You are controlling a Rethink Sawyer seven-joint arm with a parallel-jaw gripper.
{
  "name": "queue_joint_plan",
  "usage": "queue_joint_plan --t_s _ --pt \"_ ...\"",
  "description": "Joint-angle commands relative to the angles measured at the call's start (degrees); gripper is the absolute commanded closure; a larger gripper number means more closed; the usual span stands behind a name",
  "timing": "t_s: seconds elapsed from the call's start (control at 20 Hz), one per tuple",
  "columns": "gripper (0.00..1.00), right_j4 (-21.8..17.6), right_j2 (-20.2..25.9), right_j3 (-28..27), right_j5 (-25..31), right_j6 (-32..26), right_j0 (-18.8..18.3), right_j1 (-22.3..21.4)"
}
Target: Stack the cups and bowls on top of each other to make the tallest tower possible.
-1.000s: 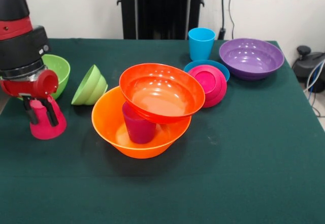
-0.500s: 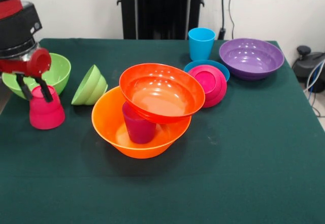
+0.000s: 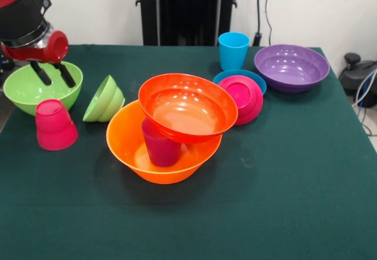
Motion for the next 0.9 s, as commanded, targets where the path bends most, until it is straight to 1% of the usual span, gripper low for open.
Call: queue_joint_plan --t_s 0.05,0.2,0.3,0.35,0.4,0.5,0.6,0.65,0.8,0.85,0.9 --pt "0.00 -0.6 -0.1 1.2 7.3 -20.6 3.6 2.3" --pt "0.00 -0.5 -0.1 1.4 8.1 -20.5 3.5 1.7" --pt "0.00 -0.6 -0.2 1.6 7.4 -19.7 3.5 1.4" --pt "0.00 -0.7 -0.3 1.7 5.7 -18.3 3.3 1.2" --pt "0.00 -0.6 -0.4 1.8 5.9 -18.2 3.3 1.0" --pt "0.00 -0.4 0.0 2.5 3.9 -16.7 2.7 0.4" --pt "0.00 -0.2 0.4 3.8 -0.1 -13.3 2.0 -1.1" --pt "0.00 0.2 1.7 5.4 -5.3 -10.6 0.8 -1.9" --pt "0.00 1.2 2.6 10.8 -6.7 -8.6 -1.2 -6.7" --pt "0.00 2.1 3.4 14.3 -7.5 -7.8 -2.6 -9.4" --pt "0.00 2.9 4.0 16.3 -7.6 -7.6 -3.5 -10.8"
